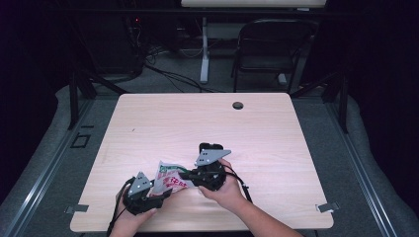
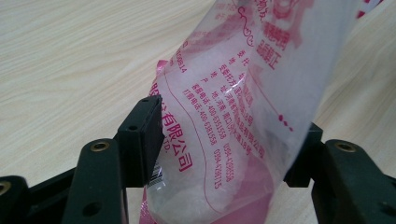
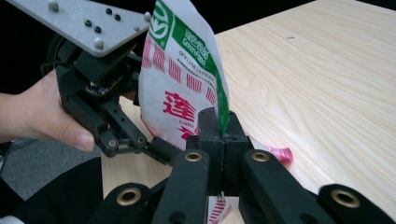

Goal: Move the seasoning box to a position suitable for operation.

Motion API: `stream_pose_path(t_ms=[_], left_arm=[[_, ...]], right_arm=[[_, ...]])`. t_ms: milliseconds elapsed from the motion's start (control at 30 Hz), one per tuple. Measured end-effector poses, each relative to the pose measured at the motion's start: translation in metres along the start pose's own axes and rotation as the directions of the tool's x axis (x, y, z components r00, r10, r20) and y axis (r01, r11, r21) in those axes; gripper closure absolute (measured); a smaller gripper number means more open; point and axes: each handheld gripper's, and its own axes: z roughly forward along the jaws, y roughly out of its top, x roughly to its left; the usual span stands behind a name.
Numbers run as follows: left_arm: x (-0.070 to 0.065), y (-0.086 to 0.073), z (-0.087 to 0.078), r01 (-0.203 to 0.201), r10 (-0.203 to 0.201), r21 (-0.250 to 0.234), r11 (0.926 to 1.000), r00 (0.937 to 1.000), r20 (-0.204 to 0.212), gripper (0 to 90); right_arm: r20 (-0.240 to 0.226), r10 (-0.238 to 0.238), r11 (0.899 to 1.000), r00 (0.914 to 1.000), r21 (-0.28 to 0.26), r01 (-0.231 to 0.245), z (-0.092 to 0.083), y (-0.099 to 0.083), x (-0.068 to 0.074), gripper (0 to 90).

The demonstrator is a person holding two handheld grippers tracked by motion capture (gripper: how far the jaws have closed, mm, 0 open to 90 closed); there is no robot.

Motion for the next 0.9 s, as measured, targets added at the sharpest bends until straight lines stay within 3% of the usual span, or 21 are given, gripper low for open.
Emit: stream_pose_path(t_ms=[167,300,400,433,600,767,900], left_arm=[[0.006,-0.003,0.0,0.017,-0.017,-0.004,0.9999,0.9998,0.011,39.1],[0.012,-0.005,0.002,0.064,-0.064,-0.008,0.9979,0.9973,0.037,35.8],[0.014,-0.005,0.005,0.052,-0.052,0.011,0.9986,0.998,0.036,32.6],[0.015,-0.006,0.008,0.067,-0.068,0.022,0.9975,0.9965,0.048,32.1],[0.011,-0.007,0.015,0.038,-0.04,0.06,0.9975,0.9986,0.034,30.6],[0.012,-0.007,0.018,0.011,-0.014,0.063,0.998,0.999,0.043,30.5],[0.01,-0.008,0.021,0.015,-0.018,0.068,0.9976,0.9989,0.043,30.2]], right_arm=[[-0.007,-0.028,0.999,0.9996,-0.017,0.028,0.003,0.006,0.0,90.0],[-0.011,-0.053,0.998,0.9985,-0.034,0.053,0.003,0.005,0.001,90.0],[-0.015,-0.053,0.998,0.9985,-0.038,0.053,0.002,0.003,0.001,90.0],[-0.015,-0.054,0.998,0.9984,-0.041,0.054,0.001,0.003,0.001,90.0],[-0.016,-0.057,0.997,0.9982,-0.044,0.056,-0.001,0.0,0.001,90.0],[-0.016,-0.052,0.997,0.9985,-0.05,0.051,-0.002,-0.003,0.0,90.0],[-0.011,-0.053,0.997,0.9985,-0.05,0.053,-0.004,-0.005,0.001,90.0]])
